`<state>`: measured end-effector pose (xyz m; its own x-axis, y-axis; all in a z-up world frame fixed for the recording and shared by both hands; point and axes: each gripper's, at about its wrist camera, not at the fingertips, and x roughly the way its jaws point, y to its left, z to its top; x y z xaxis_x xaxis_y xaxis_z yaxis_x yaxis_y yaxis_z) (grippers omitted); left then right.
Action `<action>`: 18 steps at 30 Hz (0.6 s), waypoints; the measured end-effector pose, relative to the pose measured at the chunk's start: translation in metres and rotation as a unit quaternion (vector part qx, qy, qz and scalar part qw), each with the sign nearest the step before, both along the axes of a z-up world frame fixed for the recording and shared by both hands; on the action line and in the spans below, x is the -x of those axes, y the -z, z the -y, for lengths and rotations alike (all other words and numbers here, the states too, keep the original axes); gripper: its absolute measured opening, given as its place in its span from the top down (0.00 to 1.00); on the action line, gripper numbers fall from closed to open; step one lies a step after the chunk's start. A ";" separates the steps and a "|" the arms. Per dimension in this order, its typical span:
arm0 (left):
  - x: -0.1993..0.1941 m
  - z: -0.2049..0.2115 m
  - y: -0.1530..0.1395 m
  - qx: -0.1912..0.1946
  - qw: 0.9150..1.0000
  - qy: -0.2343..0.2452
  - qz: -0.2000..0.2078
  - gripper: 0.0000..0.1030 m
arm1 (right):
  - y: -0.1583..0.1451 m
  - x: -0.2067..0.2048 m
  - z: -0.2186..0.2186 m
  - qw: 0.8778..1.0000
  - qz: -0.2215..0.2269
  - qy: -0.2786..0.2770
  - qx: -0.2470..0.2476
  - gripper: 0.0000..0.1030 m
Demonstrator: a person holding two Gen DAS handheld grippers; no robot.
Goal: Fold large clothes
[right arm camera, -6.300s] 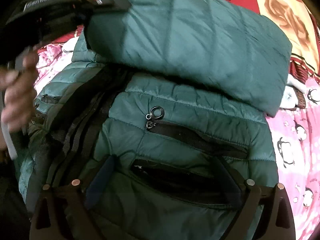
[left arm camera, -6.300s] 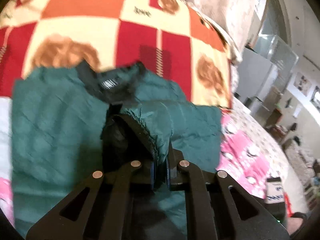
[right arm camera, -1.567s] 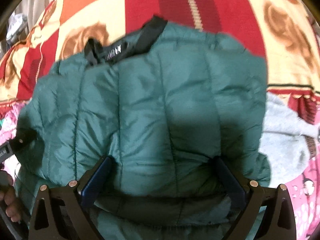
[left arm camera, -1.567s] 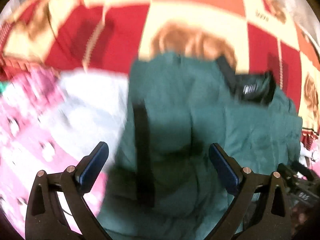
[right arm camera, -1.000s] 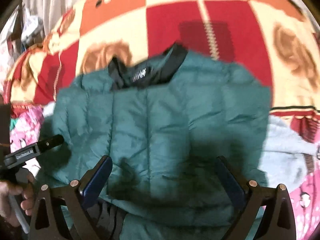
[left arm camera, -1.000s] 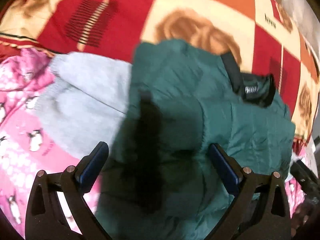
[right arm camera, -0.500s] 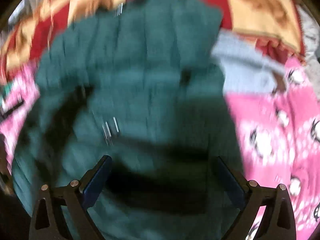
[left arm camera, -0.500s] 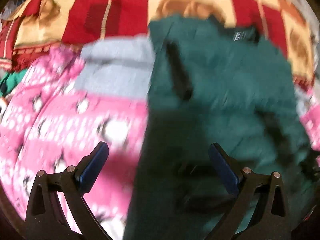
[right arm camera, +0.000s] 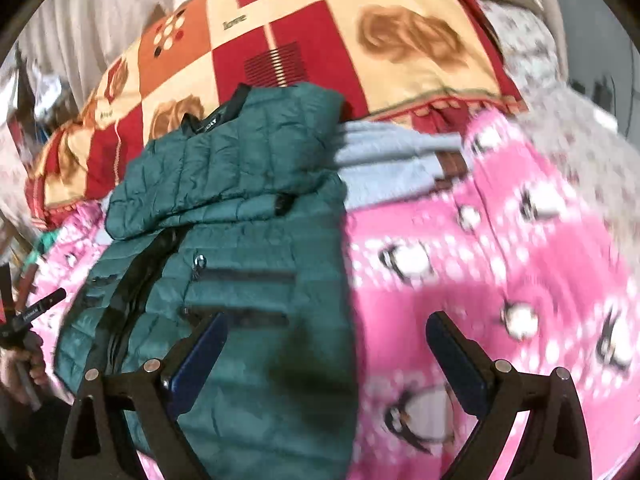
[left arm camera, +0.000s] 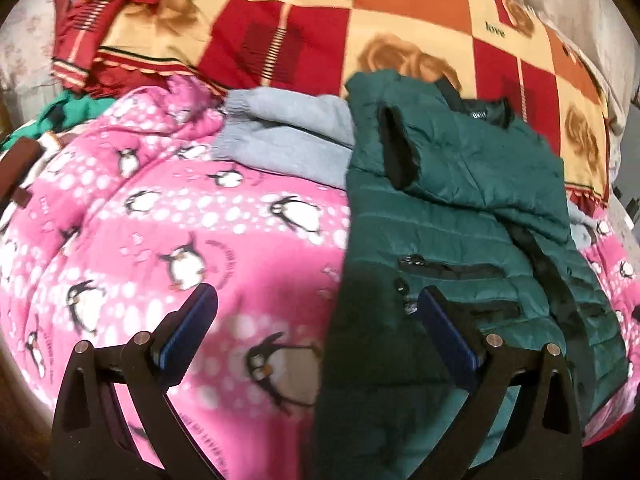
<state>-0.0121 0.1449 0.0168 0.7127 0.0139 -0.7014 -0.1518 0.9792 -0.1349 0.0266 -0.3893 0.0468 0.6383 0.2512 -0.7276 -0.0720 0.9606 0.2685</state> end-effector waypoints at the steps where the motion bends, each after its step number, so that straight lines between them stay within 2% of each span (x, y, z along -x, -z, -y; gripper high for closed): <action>1: 0.000 -0.004 0.001 0.006 1.000 -0.002 -0.005 0.02 | 0.005 0.000 0.002 1.000 -0.010 -0.009 -0.014 0.14; 4: 0.005 -0.011 0.019 0.057 0.998 -0.005 -0.038 0.02 | 0.021 0.003 -0.006 0.999 -0.020 -0.041 -0.022 0.16; 6: 0.004 -0.014 0.028 0.071 0.996 -0.010 -0.054 0.02 | 0.042 0.001 -0.006 0.997 -0.050 -0.038 -0.036 0.18; 8: 0.002 -0.011 0.033 0.065 0.996 -0.010 -0.062 0.02 | 0.056 0.001 -0.005 0.994 -0.064 -0.043 -0.080 0.18; 10: 0.001 -0.004 0.035 0.052 0.997 -0.005 -0.065 0.02 | 0.053 0.001 -0.009 0.992 -0.045 -0.057 -0.102 0.19; 11: 0.002 0.000 0.035 0.048 0.997 0.002 -0.065 0.02 | 0.050 0.001 -0.011 0.989 -0.036 -0.072 -0.123 0.24; 12: 0.002 0.003 0.034 0.053 0.997 0.015 -0.062 0.02 | 0.047 0.002 -0.014 0.986 -0.025 -0.085 -0.140 0.24; 14: 0.003 0.011 0.034 0.087 0.992 0.069 -0.062 0.02 | 0.045 0.003 -0.020 0.985 -0.011 -0.097 -0.140 0.24; 17: 0.005 0.027 0.036 0.124 0.980 0.137 -0.073 0.02 | 0.059 -0.005 -0.022 0.988 -0.040 -0.081 -0.123 0.24; 18: 0.006 0.033 0.036 0.111 0.980 0.148 -0.073 0.02 | 0.064 -0.006 -0.021 0.988 -0.047 -0.076 -0.129 0.24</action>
